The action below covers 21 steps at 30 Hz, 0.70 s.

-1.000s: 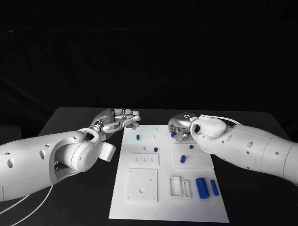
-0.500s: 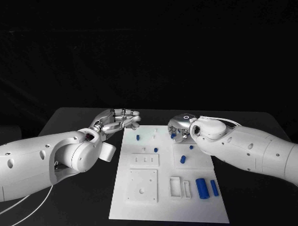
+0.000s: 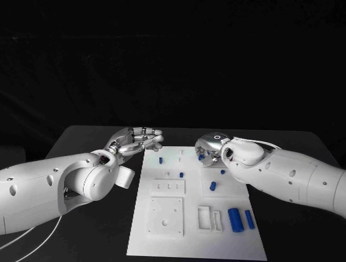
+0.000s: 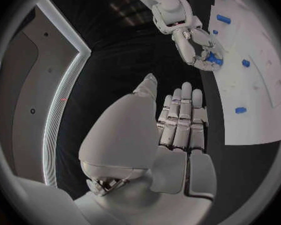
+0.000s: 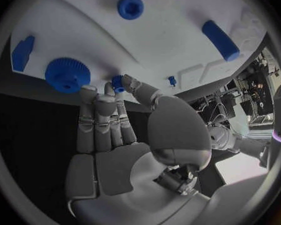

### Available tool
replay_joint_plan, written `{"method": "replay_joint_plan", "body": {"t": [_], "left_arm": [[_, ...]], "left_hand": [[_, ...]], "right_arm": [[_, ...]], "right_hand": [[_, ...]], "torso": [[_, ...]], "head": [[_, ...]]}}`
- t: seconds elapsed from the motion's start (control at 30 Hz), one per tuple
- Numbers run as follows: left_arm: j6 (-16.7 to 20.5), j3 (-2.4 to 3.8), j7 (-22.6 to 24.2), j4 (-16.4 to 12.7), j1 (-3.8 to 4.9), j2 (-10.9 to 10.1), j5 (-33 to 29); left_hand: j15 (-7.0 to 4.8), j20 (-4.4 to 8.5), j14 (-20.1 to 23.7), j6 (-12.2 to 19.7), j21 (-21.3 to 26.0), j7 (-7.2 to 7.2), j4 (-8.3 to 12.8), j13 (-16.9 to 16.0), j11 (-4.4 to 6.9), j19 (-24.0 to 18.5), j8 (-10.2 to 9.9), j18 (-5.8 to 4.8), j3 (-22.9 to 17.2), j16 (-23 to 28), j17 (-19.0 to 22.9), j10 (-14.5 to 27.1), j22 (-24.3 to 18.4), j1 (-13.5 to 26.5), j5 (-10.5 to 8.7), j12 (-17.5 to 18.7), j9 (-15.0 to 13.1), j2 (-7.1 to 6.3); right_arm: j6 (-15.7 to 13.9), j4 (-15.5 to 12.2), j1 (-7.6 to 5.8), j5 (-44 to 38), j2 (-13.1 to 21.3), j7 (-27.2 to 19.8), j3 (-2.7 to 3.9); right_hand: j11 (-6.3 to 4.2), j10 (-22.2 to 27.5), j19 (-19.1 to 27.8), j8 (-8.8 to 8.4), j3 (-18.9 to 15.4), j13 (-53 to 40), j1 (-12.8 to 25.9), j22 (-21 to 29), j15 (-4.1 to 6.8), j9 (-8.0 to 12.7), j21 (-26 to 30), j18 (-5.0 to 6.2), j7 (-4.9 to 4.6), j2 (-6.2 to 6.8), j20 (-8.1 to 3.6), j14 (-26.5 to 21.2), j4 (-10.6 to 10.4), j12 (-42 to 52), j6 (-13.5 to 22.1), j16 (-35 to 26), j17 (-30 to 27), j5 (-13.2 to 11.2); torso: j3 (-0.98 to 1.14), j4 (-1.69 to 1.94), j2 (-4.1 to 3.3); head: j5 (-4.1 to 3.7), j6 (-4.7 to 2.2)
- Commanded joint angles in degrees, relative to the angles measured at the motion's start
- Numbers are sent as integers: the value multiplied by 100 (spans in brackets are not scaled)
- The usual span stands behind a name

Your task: Assemble the parts on the task board

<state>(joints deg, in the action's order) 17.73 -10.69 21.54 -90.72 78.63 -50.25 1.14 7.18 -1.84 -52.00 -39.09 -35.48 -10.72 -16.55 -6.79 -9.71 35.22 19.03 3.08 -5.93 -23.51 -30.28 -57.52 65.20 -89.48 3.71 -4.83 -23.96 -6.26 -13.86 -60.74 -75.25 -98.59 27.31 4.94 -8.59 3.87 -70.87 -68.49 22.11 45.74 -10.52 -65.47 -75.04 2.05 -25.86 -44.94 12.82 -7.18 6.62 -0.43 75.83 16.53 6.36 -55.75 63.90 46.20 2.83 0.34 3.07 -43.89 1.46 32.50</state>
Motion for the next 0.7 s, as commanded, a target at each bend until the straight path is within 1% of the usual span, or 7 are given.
{"method": "replay_joint_plan", "body": {"t": [0.03, 0.13, 0.37, 0.43, 0.47, 0.6, 0.7], "left_arm": [[-67, 6, 66, 7, 20, 3, 22], [-66, 6, 66, 20, 20, 3, 22], [-61, 6, 66, 36, 24, 12, 21], [-58, 6, 66, 35, 25, 15, 21], [-56, 6, 65, 35, 27, 16, 21], [-50, 6, 64, 36, 33, 20, 21], [-40, 6, 71, 31, 41, 31, 22]], "left_hand": [[35, 5, -10, 32, 21, -131, 7, 0, 8, -23, -37, 52, -33, 32, -6, -1, -8, 22, -16, 25, 0, -16], [35, 5, -10, 32, 21, -131, 7, 0, 9, -23, -36, 52, -34, 33, -7, -2, -8, 21, -16, 25, 0, -17], [35, 4, -11, 31, 21, -129, 7, -1, 10, -24, -36, 52, -35, 36, -9, -4, -8, 20, -17, 28, -1, -18], [35, 4, -11, 31, 22, -129, 7, -1, 11, -24, -36, 51, -35, 37, -10, -4, -8, 19, -17, 28, -1, -18], [36, 4, -11, 30, 21, -128, 7, -1, 11, -24, -36, 51, -36, 38, -11, -4, -8, 19, -17, 29, -1, -18], [36, 4, -12, 30, 22, -128, 6, -1, 11, -25, -36, 51, -36, 39, -12, -5, -8, 18, -17, 30, -1, -19], [36, 4, -12, 30, 22, -128, 7, -1, 11, -25, -36, 51, -36, 40, -13, -6, -8, 18, -17, 31, -1, -20]], "right_arm": [[-255, -75, -2, -75, 16, 147, 13], [-320, -129, -21, -75, 16, 177, 35], [-454, -196, -77, -81, -48, 252, 71], [-498, -201, -93, -86, -73, 294, 80], [-517, -181, -110, -87, -107, 307, 81], [-539, -120, -124, -86, -204, 321, 81], [-576, -54, -134, -86, -301, 341, 82]], "right_hand": [[-47, -240, -113, 36, 45, -2, 3, -126, 104, -11, -34, 218, 7, -19, -69, -81, -4, 0, -46, 33, -2, -2], [-50, -246, -115, 39, 59, -8, 1, -125, 106, -15, -49, 218, 12, -11, -73, -79, -4, -3, -57, 37, -3, -2], [-52, -254, -117, 40, 78, -16, 0, -124, 108, -19, -71, 218, 17, 3, -77, -77, -4, -11, -70, 44, -5, -2], [-53, -256, -117, 40, 84, -18, -1, -123, 109, -20, -77, 218, 18, 7, -78, -77, -4, -12, -73, 46, -6, -2], [-53, -259, -119, 39, 91, -21, -3, -123, 109, -21, -85, 218, 20, 12, -80, -75, -5, -15, -76, 49, -6, -2], [-54, -263, -129, 38, 103, -26, -5, -122, 110, -23, -103, 218, 21, 23, -85, -75, -7, -20, -81, 53, -8, -2], [-54, -264, -131, 37, 107, -27, -4, -122, 111, -24, -109, 218, 21, 25, -86, -75, -8, -22, -82, 54, -9, -2]], "torso": [[-3, -4, 8], [-5, -5, 10], [-2, 3, 1], [-4, 9, -2], [-6, 14, -5], [-3, 10, -7], [-8, 14, -11]], "head": [[9, -12], [15, -26], [14, -56], [18, -64], [33, -68], [56, -75], [63, -86]]}}
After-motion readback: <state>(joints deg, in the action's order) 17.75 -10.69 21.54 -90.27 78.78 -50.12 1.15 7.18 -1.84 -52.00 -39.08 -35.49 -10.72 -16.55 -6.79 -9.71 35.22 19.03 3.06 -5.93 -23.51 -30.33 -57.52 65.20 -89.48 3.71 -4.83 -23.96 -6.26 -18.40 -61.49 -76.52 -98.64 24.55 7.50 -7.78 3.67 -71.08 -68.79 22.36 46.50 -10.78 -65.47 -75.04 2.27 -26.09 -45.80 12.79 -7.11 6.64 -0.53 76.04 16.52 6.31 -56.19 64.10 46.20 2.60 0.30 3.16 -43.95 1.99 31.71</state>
